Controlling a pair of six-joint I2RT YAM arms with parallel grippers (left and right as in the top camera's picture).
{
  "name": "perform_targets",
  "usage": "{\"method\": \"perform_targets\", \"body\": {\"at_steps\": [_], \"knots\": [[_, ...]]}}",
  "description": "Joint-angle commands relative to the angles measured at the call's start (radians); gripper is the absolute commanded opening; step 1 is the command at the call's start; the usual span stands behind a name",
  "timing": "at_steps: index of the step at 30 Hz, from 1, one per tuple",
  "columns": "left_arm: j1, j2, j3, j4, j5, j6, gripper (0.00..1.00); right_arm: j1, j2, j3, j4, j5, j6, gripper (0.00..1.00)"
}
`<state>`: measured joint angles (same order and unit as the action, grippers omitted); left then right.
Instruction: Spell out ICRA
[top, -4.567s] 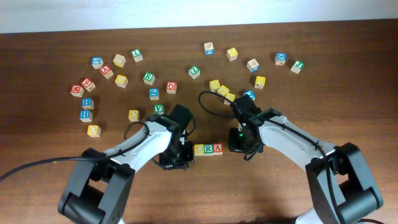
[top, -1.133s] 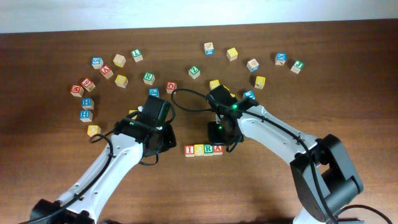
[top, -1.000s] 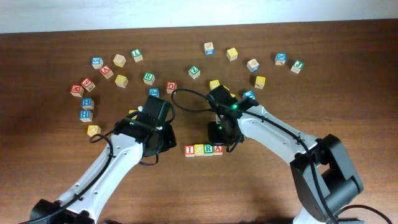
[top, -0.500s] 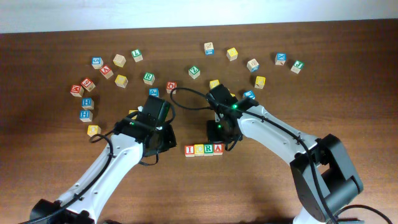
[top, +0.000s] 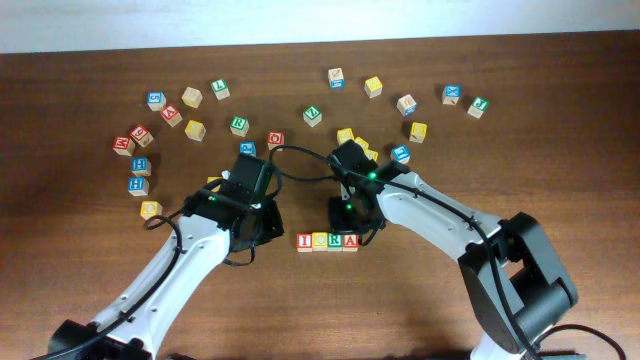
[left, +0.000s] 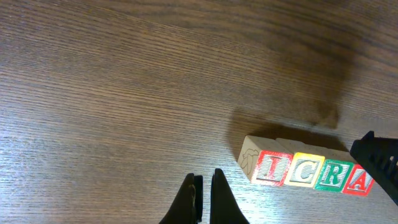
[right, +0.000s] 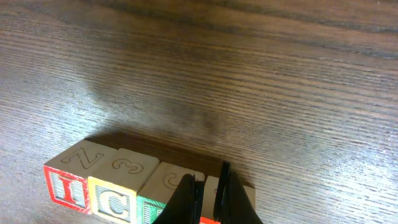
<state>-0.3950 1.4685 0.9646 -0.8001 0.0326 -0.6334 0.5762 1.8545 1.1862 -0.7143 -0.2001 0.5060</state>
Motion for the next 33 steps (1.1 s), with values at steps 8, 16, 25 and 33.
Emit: {"method": "perform_targets", "body": {"at_steps": [8, 16, 25, 33], "knots": [[0.005, 0.02, -0.048, 0.049, -0.078, 0.002, 0.0, -0.226, 0.011, 0.13, -0.342, 0.021, -0.101, 0.04], [0.0, 0.219, -0.049, 0.191, 0.104, 0.051, 0.0, -0.176, 0.013, -0.001, -0.287, -0.003, -0.064, 0.04], [-0.042, 0.23, -0.049, 0.179, 0.175, 0.051, 0.0, -0.074, 0.017, -0.012, -0.19, -0.058, -0.018, 0.05], [-0.05, 0.23, -0.049, 0.179, 0.219, 0.051, 0.0, -0.066, 0.017, -0.012, -0.133, -0.085, -0.018, 0.05]]}}
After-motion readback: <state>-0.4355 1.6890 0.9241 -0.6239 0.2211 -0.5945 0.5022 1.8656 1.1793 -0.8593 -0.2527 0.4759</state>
